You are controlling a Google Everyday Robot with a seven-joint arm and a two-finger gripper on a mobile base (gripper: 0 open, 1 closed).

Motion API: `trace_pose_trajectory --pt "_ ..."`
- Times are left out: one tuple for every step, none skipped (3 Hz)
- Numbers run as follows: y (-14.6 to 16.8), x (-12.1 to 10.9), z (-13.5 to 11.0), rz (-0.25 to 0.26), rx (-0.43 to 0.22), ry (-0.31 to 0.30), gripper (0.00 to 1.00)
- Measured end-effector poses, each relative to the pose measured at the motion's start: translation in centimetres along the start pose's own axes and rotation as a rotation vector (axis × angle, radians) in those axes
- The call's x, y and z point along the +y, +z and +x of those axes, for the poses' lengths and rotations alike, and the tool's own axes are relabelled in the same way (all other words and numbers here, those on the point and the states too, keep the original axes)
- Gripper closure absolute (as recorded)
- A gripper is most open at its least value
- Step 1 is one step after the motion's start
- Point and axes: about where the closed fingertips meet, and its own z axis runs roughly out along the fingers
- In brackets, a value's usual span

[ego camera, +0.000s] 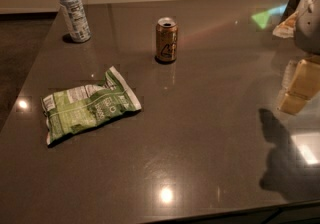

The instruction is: Knock orange can over

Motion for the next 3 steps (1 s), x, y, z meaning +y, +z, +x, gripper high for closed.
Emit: trace_pose_trajectory --pt "-0.1 -0.2 -0.2 0.007 -0.006 0.002 0.0" --pt "0.3 -1.6 -1.2 0.028 -0.047 0.016 0.0" --pt "1.2 -3.6 -2.4 0.049 -0.088 0.039 0.0"
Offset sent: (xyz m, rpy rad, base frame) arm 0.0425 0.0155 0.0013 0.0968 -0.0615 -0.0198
